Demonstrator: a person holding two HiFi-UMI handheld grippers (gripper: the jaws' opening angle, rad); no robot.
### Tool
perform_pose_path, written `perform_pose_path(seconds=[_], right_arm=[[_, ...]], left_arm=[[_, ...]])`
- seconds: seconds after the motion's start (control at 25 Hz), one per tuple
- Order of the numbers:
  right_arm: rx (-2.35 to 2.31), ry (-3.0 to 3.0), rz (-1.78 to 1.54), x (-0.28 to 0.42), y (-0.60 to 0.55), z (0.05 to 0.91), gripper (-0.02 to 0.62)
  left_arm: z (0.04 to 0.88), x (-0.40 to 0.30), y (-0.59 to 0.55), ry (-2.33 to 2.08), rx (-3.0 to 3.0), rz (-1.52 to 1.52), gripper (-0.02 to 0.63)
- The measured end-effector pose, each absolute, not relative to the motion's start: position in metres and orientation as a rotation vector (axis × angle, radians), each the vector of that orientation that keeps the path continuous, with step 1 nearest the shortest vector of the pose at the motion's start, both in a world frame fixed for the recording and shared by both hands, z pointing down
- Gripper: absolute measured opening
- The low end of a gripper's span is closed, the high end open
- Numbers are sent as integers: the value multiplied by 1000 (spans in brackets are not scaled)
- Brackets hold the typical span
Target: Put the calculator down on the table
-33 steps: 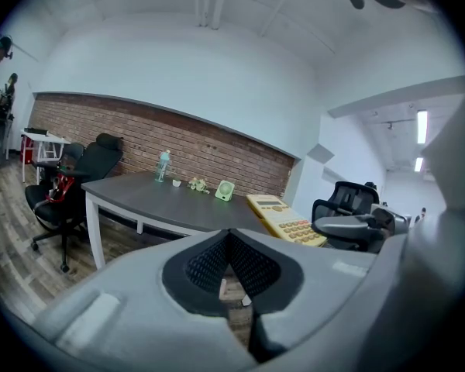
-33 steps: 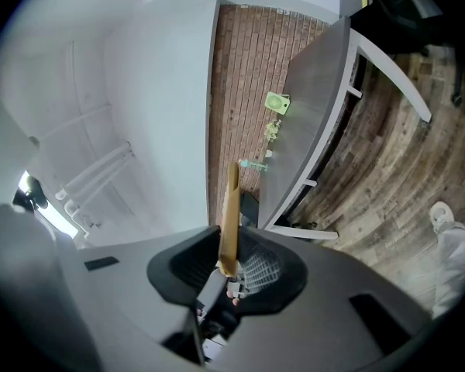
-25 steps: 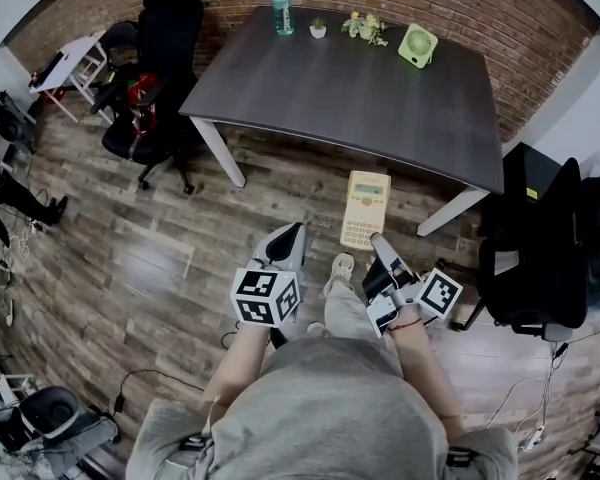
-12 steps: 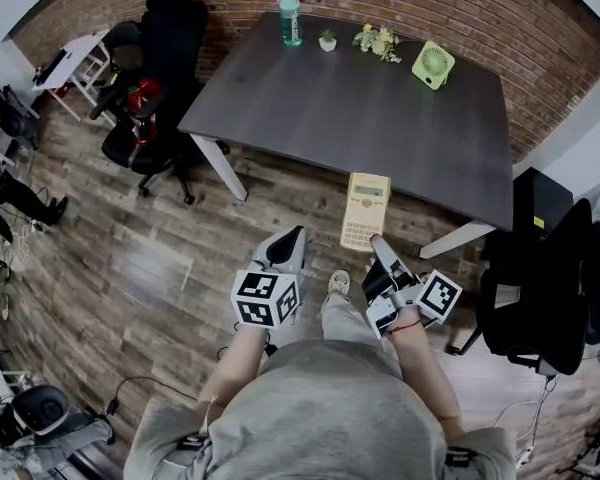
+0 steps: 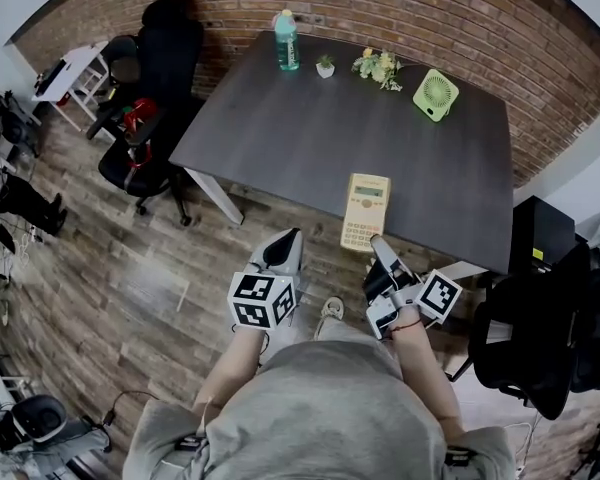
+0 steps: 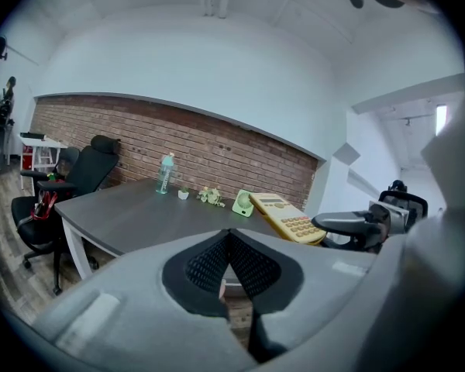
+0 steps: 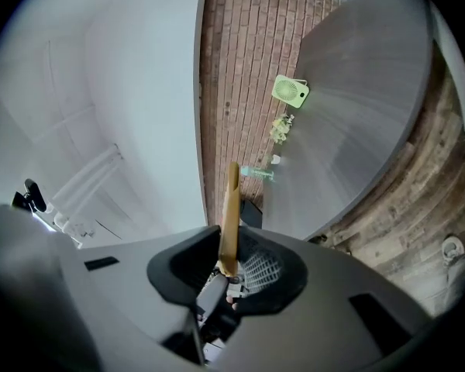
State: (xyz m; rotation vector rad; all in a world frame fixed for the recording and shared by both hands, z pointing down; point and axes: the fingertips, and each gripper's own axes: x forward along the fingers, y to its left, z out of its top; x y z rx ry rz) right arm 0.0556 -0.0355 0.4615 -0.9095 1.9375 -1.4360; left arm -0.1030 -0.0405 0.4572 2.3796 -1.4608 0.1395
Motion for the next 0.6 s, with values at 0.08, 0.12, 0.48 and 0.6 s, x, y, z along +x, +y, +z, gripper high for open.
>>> perform_pose_path(seconds=[0.08,0.12,0.48,0.6], right_arm=[[-908,1946,-1426,61,-54,457,75],[-905,1948,-1422,63,-62,456,75],[-890,1939,-1433,79,-130,457,75],[-888,1947,-1430,82,-148,457,75]], left_arm=[[453,-99,-58,-1467,2383,138,18],[451,-96,-67,-1469,2384,138,18],[448,-81,-133,-1491,2382,118,18],[447,-79,-150,-1501,2378,109,18]])
